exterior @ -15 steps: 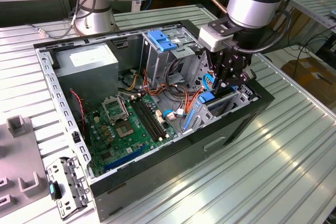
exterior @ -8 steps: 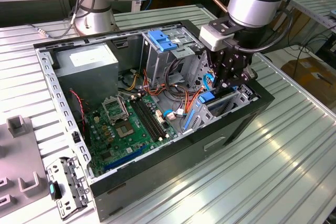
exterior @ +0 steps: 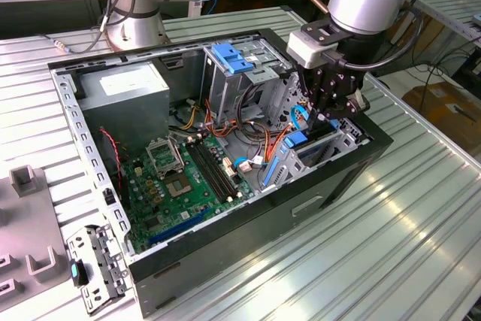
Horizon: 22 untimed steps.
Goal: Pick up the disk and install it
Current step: 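Insert the second disk wire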
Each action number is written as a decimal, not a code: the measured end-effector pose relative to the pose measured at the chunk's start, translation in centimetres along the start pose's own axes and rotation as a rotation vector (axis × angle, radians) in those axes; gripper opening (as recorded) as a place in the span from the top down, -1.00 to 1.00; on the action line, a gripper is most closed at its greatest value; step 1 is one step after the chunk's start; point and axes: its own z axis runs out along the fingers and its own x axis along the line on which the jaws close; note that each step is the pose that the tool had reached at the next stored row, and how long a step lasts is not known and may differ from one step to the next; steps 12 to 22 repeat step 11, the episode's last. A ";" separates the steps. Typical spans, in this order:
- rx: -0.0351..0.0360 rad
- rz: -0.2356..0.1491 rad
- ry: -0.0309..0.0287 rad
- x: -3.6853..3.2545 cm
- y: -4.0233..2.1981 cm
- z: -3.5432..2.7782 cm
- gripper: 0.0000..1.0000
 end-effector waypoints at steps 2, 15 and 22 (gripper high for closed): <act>0.0000 0.000 0.0001 0.00 0.00 0.00 0.79; 0.0000 0.000 0.0037 -0.01 0.00 0.00 0.79; 0.0000 0.000 0.0037 -0.01 0.00 0.00 0.79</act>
